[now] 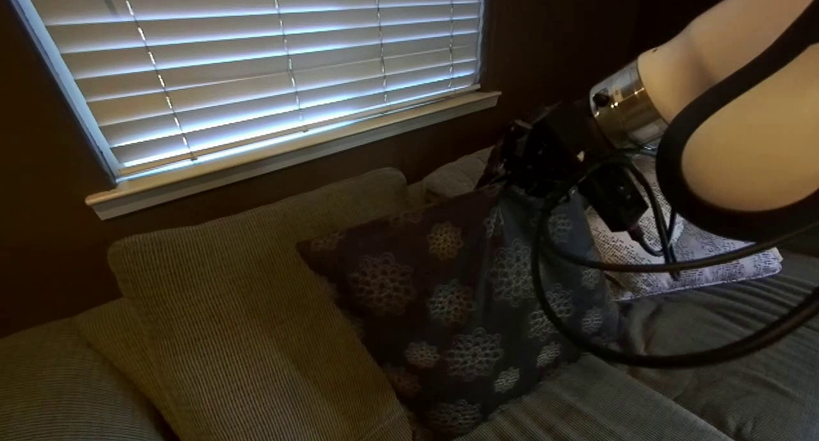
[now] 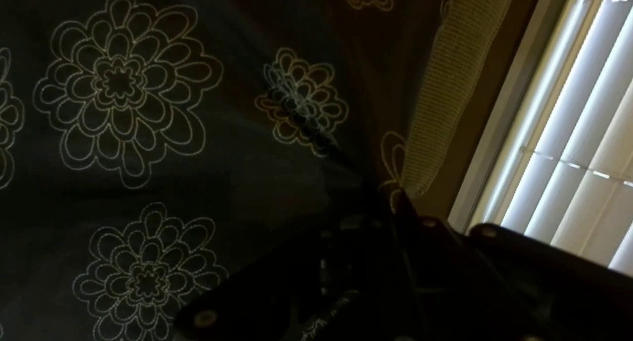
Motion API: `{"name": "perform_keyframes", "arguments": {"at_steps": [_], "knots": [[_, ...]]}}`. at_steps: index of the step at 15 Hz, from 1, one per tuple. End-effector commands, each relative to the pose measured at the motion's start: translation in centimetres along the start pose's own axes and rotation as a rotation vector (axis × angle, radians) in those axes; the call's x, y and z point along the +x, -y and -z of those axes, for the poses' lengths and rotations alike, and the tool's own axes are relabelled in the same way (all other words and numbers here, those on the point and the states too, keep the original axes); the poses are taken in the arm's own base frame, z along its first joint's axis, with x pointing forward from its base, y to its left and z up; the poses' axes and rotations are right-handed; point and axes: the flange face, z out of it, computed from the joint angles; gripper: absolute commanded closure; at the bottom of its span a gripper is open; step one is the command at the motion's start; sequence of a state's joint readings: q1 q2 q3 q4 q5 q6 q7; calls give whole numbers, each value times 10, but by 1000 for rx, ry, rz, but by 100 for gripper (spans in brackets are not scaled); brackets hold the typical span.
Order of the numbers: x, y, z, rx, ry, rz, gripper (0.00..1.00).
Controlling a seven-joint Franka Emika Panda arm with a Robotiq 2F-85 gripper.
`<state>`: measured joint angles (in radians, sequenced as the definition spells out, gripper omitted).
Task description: Move the dark grey pillow to the right
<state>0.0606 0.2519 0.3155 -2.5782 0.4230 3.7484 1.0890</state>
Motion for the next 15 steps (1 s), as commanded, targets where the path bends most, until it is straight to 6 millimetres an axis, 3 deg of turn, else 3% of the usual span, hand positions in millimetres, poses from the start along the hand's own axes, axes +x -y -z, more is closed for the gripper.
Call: {"name": "perform_keyframes", "arguments": {"at_steps": [1,7,8,15], "knots": [[36,7,52,54,-47,-82,99],[91,-11,70,47,-66,-187,99],[105,-7,64,51,-74,-207,99],[175,-37,76,53,-135,-334,99]]}}
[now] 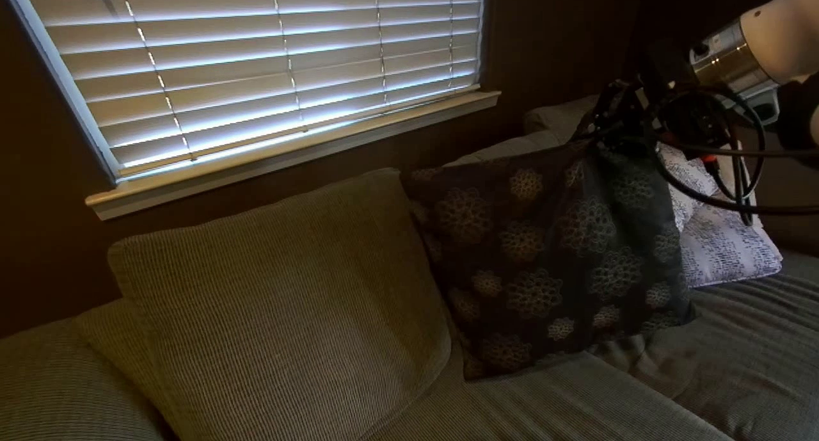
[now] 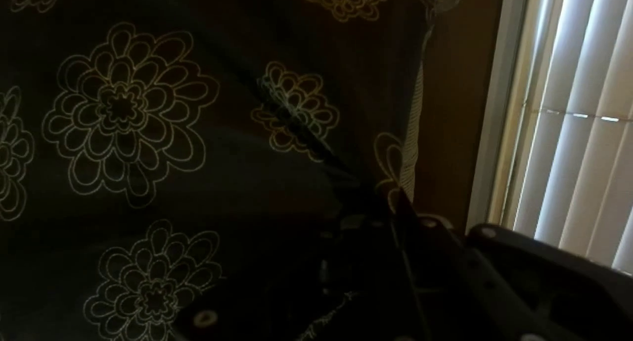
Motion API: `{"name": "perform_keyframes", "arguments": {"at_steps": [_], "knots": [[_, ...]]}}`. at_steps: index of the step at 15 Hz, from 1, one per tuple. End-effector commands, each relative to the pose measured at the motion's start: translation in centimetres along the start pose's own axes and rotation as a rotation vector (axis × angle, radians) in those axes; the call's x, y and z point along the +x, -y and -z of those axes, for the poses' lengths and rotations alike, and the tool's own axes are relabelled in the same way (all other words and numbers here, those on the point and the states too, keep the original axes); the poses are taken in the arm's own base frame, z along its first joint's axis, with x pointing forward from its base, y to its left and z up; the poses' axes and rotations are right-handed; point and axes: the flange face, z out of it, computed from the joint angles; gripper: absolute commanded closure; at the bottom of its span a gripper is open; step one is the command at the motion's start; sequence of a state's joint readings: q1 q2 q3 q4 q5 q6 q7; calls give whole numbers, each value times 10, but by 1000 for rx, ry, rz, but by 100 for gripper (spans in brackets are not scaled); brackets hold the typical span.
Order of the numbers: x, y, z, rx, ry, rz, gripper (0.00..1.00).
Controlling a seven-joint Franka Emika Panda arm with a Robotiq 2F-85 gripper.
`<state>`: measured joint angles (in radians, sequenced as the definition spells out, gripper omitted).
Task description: Move the dark grey pillow to the right
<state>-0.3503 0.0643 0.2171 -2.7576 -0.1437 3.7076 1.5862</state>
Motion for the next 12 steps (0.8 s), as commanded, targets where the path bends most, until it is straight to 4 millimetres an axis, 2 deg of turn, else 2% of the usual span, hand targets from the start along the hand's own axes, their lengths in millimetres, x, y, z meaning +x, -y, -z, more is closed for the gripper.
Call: {"name": "perform_keyframes", "arguments": {"at_steps": [1,4,5,7,11,12], "knots": [[30,15,20,66,-19,-64,99],[53,15,22,82,-58,-134,99],[47,-7,5,-5,-48,-94,94],[55,-8,7,-4,-63,-109,94],[55,-8,7,-4,-63,-115,94],[54,-8,6,-25,-66,-90,99]]}}
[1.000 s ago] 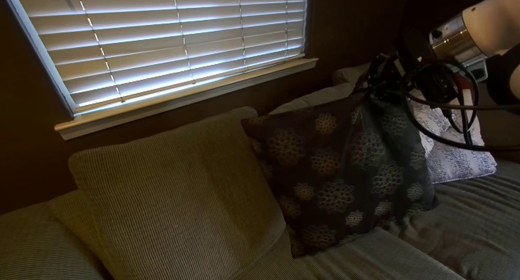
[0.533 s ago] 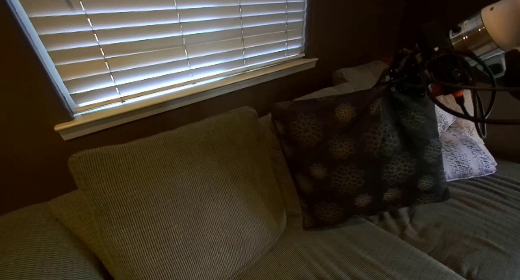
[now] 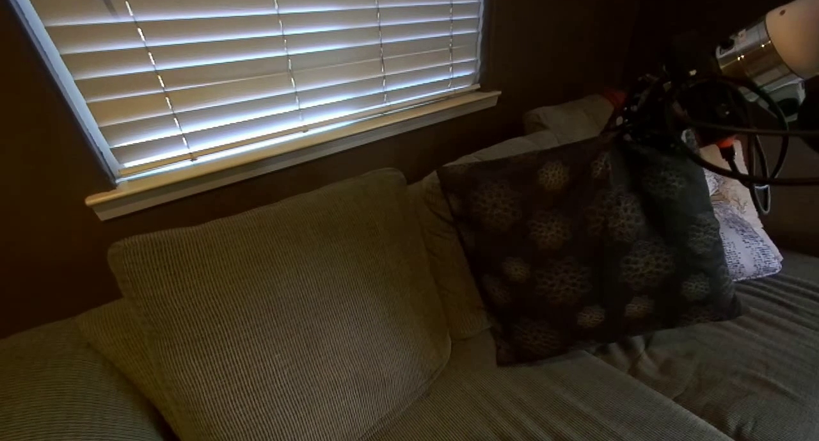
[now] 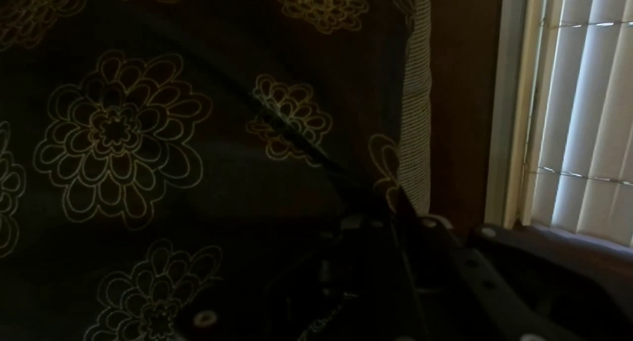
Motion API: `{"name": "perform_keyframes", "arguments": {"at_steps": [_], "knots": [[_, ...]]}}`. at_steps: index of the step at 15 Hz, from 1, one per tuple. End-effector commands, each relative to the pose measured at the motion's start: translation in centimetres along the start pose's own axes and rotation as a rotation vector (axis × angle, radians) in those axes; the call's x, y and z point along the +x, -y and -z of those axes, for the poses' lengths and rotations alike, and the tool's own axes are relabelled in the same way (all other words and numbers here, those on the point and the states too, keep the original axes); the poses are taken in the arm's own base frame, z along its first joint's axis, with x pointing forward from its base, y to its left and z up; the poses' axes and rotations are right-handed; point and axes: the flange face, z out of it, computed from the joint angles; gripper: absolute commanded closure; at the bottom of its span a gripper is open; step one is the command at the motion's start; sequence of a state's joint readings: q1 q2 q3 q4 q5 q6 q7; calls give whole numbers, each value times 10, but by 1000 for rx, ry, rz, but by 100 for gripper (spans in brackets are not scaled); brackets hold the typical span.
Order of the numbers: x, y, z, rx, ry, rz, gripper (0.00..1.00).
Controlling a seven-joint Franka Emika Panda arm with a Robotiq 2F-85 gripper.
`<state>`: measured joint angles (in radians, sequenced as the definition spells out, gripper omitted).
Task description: Move the dark grey pillow to the right
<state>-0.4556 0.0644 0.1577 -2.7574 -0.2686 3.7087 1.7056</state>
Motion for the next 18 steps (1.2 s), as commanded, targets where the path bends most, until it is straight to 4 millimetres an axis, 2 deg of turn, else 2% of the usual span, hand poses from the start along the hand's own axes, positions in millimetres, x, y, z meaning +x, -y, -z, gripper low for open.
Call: {"name": "perform_keyframes", "arguments": {"at_steps": [1,5,10,12,15,18], "knots": [[3,1,0,-42,-12,50,99],[35,-3,-9,-203,-70,57,99],[97,2,-9,-268,-163,45,99],[125,15,-8,-258,-202,51,99],[156,43,-7,-255,-250,112,99],[193,96,2,-233,-314,215,99]]}}
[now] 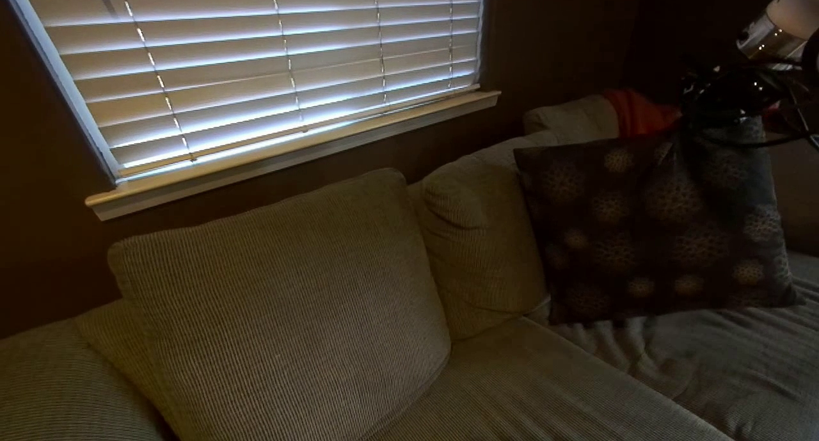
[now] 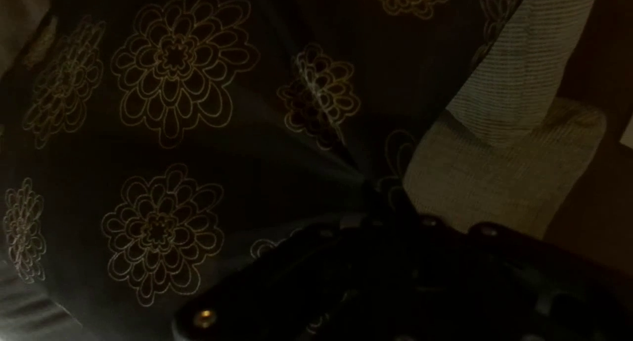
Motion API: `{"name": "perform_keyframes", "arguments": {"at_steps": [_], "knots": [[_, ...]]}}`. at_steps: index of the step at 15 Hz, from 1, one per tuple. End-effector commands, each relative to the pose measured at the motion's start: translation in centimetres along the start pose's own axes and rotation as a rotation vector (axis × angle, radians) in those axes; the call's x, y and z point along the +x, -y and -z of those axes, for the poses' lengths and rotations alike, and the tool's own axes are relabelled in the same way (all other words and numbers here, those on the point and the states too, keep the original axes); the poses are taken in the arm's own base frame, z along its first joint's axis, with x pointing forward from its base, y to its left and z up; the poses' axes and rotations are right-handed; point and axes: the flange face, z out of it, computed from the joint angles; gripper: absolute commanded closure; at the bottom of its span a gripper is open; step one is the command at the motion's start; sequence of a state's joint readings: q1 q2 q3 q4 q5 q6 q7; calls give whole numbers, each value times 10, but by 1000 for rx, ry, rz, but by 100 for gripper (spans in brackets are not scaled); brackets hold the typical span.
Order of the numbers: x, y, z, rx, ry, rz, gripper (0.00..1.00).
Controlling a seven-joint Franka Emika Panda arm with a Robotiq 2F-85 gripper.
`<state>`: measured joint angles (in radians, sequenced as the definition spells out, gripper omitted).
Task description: Move the dark grey pillow to the right
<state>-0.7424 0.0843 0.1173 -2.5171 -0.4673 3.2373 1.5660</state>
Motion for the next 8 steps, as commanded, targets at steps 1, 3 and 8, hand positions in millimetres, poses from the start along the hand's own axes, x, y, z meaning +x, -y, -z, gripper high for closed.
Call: {"name": "perform_keyframes", "arguments": {"at_steps": [1,3,8], "knots": [[60,68,22,77,-120,119,99],[79,94,17,94,-160,202,99],[84,137,-36,102,-160,313,99]]}}
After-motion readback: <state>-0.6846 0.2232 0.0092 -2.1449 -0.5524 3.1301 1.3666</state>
